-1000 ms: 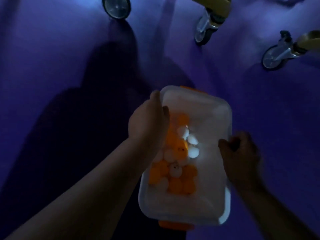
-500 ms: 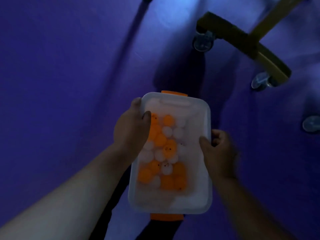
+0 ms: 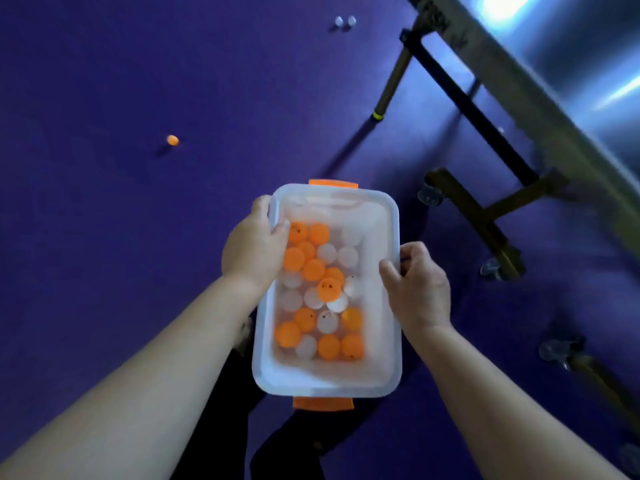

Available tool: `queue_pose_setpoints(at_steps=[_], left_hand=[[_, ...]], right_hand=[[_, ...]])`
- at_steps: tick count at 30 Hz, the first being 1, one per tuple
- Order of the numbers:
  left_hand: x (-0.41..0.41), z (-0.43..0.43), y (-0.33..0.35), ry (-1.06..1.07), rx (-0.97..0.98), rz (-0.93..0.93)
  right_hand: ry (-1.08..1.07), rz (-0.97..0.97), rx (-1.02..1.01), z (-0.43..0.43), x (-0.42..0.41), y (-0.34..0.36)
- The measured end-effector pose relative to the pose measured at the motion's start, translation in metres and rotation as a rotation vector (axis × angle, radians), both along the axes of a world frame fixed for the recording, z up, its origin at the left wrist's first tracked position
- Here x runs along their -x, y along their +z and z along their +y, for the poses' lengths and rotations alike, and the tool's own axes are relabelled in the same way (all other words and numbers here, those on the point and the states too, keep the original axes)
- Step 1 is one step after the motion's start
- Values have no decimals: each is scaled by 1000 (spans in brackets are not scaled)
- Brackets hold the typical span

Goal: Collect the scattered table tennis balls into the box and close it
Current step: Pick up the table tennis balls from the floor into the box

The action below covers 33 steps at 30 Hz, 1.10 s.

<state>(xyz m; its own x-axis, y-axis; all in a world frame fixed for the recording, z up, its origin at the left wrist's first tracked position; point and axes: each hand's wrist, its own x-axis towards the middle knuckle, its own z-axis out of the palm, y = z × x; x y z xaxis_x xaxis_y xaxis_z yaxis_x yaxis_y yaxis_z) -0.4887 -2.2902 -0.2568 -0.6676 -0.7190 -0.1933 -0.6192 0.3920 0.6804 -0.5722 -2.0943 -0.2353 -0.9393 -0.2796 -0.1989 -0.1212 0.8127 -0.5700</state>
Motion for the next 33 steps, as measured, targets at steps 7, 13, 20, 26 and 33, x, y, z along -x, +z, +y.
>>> queue_pose_setpoints(at_steps=[7,13,20,26,33], left_hand=[[-79,-79,75,175,-62,-81],[-135,-176,96,275,-199,-206],[-164,-289,107,282,-255,-263],[-144,-369,108,387,-183,-261],[-88,-447,97,487,-200,-255]], right_hand=[[165,-30,55,-108,-38,68],[291,-32,-10,-239,-54,92],[363,-65,-81,-378,-60,101],[426,-118,-105,-468,-33,99],[578,-175,-170,-570,38,83]])
